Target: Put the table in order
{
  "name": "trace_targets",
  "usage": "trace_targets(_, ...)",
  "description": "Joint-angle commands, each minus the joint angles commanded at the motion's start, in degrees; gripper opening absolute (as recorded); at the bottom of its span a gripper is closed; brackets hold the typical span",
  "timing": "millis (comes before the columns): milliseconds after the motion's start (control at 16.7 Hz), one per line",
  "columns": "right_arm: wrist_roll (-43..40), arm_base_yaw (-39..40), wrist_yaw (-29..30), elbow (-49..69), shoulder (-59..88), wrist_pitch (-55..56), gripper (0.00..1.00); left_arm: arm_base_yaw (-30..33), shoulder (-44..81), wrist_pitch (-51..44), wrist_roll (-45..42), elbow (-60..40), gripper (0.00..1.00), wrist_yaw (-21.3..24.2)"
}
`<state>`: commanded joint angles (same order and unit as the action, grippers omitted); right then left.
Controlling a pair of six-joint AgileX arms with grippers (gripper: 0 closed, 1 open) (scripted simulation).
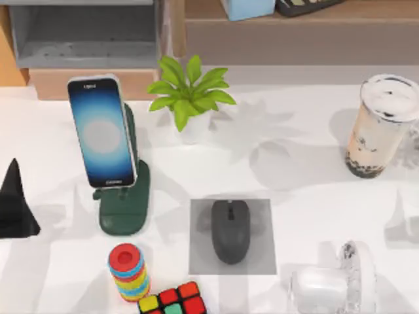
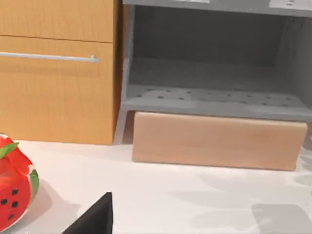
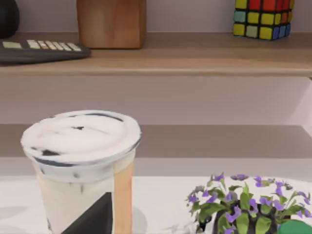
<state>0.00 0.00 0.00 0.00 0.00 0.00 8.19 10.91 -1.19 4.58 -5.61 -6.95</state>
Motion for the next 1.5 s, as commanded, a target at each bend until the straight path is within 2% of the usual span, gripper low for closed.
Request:
trace_targets(180,0.0,0.0,0.0,0.0,0.0,0.0,1.0,-5.94,-8.18,0.77,-3.26,4.16,1.0,5.03)
trace_targets(300,0.0,0.0,0.0,0.0,0.0,0.0,1.0,-7.93,-10.62,1.14,-4.43,5.46,1.0,6.74)
trace_targets(660,0.0,0.0,0.0,0.0,0.0,0.0,1.0,-8.19,-10.91,1.19,-4.58,5.61,1.0,6.95)
trace_targets(840,0.24,2.85,0.67,-0.49,2.71,3.51,1.0,-8.19,-10.91,1.19,-4.58,5.61,1.0,6.95)
trace_targets(1140,1.65,11.21,4.03,-2.99,17.78,19.83,1.0,-8.19,-10.91,1.19,-4.58,5.61,1.0,6.95)
trace_targets(1500,3.73,18.64,11.83,-3.47,50.16,49.03,1.0,-8.19,-10.91,1.19,-4.58,5.61,1.0,6.95)
